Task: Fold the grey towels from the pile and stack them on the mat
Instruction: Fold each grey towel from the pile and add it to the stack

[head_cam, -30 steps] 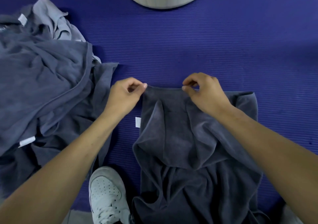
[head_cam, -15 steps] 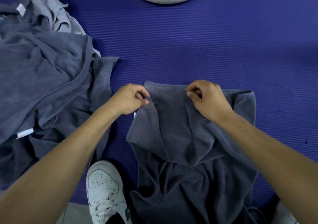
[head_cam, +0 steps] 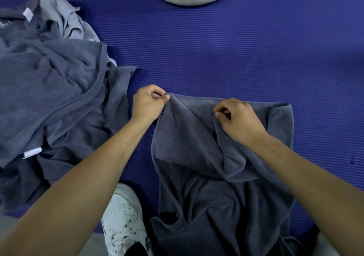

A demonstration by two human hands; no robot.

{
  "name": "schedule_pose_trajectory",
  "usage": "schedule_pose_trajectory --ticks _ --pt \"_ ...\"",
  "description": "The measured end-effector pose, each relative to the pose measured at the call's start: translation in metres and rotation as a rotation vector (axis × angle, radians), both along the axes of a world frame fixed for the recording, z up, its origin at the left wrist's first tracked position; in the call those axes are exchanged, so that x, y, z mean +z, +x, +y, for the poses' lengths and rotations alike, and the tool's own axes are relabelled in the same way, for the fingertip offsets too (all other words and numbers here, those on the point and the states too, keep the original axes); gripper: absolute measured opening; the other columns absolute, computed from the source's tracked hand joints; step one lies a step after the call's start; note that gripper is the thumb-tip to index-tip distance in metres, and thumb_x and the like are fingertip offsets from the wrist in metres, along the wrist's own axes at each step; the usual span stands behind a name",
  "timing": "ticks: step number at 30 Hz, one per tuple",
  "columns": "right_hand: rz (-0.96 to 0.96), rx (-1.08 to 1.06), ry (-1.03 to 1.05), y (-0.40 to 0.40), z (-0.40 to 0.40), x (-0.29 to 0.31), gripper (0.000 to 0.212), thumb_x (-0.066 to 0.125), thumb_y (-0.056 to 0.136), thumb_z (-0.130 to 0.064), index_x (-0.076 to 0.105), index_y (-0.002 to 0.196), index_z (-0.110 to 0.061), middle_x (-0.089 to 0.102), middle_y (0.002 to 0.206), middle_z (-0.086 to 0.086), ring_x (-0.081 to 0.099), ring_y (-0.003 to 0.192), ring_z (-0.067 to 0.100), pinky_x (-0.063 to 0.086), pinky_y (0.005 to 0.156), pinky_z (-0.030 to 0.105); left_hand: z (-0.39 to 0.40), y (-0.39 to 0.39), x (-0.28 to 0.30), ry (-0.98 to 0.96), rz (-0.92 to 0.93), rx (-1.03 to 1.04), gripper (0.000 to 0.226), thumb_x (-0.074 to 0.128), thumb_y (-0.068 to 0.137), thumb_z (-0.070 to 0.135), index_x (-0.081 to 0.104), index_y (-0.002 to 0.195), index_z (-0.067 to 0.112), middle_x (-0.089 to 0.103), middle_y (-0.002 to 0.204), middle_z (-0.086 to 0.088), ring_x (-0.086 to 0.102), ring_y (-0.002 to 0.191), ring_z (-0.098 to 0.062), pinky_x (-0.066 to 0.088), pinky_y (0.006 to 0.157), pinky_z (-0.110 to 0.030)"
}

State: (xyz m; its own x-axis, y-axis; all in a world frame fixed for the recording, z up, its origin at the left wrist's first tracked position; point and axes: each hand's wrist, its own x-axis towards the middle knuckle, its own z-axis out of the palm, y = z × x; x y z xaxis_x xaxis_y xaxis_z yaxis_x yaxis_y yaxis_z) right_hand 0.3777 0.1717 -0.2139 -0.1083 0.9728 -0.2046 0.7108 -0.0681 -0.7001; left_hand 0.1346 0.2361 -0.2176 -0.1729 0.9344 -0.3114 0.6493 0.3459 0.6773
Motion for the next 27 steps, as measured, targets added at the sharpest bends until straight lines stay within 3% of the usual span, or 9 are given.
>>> schedule_pose_trajectory --ticks 5,7,9,14,19,24,27 --pt "0.001 -0.006 0.010 0.000 -0.002 0.000 0.009 0.060 0.093 -0.013 0.067 0.094 -0.018 0.065 0.093 -0.009 0.061 0.084 0.009 0.056 0.079 0.034 -0.005 -0.009 -0.002 0.096 0.084 -0.277 0.019 0.072 0.088 0.020 0.072 0.107 0.024 0.060 0.066 0.010 0.056 0.062 -0.001 0.047 0.075 -0.018" --pt "0.001 -0.009 0.008 0.000 -0.002 0.000 0.009 0.060 0.093 -0.013 0.067 0.096 -0.018 0.064 0.094 -0.009 0.061 0.085 0.008 0.056 0.080 0.033 -0.001 -0.012 0.001 0.095 0.113 -0.344 0.025 0.073 0.087 0.021 0.072 0.112 0.025 0.061 0.069 0.011 0.058 0.066 0.001 0.049 0.080 -0.017" --pt "0.007 -0.020 0.007 0.000 -0.002 0.001 0.010 0.060 0.093 -0.014 0.067 0.097 -0.019 0.063 0.096 -0.010 0.061 0.086 0.007 0.056 0.080 0.032 0.005 -0.012 0.005 0.060 0.116 -0.369 0.025 0.074 0.086 0.020 0.073 0.111 0.024 0.063 0.067 0.010 0.059 0.065 0.004 0.046 0.076 -0.011" --pt "0.013 -0.052 0.029 0.001 -0.005 0.001 0.012 0.061 0.094 -0.015 0.066 0.104 -0.019 0.056 0.104 -0.011 0.059 0.088 0.006 0.056 0.081 0.031 0.015 -0.010 0.008 -0.044 0.085 -0.370 0.010 0.077 0.083 0.019 0.070 0.087 0.024 0.061 0.065 0.010 0.053 0.056 0.004 0.041 0.060 -0.008" --pt "-0.073 -0.096 0.043 0.009 -0.008 0.001 0.023 0.063 0.094 -0.019 0.064 0.117 -0.015 0.055 0.116 -0.003 0.055 0.109 0.015 0.053 0.088 0.033 0.005 0.001 0.014 -0.042 0.066 -0.294 0.012 0.073 0.087 0.023 0.062 0.082 0.025 0.065 0.089 0.009 0.060 0.076 -0.003 0.047 0.071 -0.020" --pt "-0.080 -0.162 -0.038 0.021 -0.006 0.003 0.024 0.067 0.092 -0.026 0.063 0.114 -0.017 0.054 0.095 -0.008 0.051 0.080 0.003 0.049 0.080 0.027 -0.030 0.036 0.022 -0.087 -0.139 -0.234 0.009 0.068 0.092 0.025 0.060 0.088 0.026 0.069 0.084 0.007 0.065 0.075 -0.006 0.049 0.067 -0.020" --pt "-0.113 -0.208 -0.011 0.033 -0.008 0.011 0.016 0.065 0.093 -0.028 0.064 0.106 -0.018 0.058 0.092 -0.006 0.053 0.080 0.005 0.050 0.078 0.029 -0.040 0.062 0.021 -0.080 -0.262 -0.180 0.009 0.067 0.092 0.023 0.060 0.087 0.023 0.068 0.080 0.006 0.063 0.068 -0.005 0.048 0.062 -0.020"
